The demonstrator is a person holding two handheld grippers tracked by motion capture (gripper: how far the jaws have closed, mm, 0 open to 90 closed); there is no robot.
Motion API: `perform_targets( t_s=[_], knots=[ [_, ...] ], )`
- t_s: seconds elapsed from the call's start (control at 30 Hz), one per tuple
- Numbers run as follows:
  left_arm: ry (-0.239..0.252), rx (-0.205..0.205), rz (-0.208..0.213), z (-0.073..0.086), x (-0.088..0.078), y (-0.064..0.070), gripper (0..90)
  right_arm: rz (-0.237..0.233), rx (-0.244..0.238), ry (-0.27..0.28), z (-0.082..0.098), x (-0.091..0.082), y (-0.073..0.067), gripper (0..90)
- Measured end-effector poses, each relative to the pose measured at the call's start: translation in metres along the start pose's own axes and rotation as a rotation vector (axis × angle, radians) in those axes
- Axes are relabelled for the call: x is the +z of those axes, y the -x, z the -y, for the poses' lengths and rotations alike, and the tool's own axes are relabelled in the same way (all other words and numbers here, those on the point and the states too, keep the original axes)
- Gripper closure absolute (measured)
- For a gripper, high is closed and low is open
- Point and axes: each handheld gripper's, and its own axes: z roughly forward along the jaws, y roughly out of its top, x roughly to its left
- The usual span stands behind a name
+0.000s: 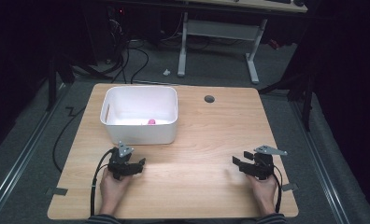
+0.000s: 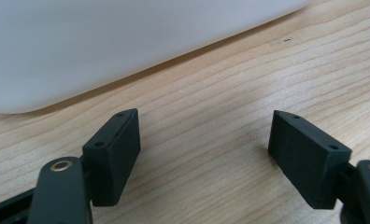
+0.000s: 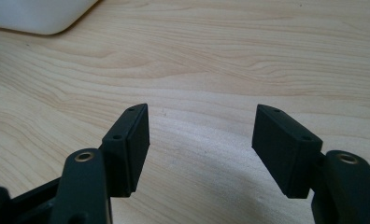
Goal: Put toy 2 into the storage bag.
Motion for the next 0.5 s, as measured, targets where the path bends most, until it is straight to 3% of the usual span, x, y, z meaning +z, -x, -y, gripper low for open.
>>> perform_targets(
  t_s=[0.2, 0.5],
  knots=[
    [0.0, 0.0, 0.0, 0.0, 0.0, 0.0, 25.4, 0.002, 0.005, -0.01, 0.004, 0.007, -0.001, 36.8],
    [0.0, 0.0, 0.0, 0.0, 0.0, 0.0, 25.4, 0.033, -0.028, -0.028, 0.008, 0.019, -0.008, 36.7]
  ],
)
